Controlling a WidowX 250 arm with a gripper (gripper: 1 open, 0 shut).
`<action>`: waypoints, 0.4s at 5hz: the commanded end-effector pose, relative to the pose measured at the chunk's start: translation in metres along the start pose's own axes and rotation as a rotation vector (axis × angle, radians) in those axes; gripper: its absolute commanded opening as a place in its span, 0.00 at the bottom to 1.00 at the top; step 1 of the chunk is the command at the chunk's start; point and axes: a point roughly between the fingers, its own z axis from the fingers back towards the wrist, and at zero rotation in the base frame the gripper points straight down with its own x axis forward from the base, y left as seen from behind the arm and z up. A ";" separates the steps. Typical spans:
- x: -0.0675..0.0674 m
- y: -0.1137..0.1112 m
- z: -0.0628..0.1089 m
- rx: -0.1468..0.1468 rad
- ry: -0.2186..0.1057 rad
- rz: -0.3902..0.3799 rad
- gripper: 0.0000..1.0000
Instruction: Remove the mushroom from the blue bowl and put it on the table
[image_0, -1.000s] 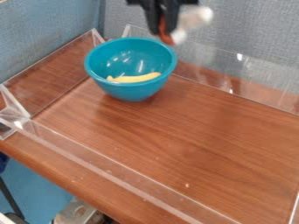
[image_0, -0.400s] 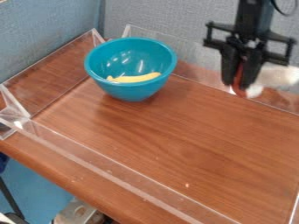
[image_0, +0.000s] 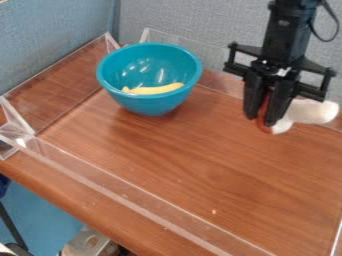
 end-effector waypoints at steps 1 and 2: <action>0.000 0.006 0.010 -0.005 -0.060 0.043 0.00; 0.002 0.004 -0.005 -0.001 -0.044 0.082 0.00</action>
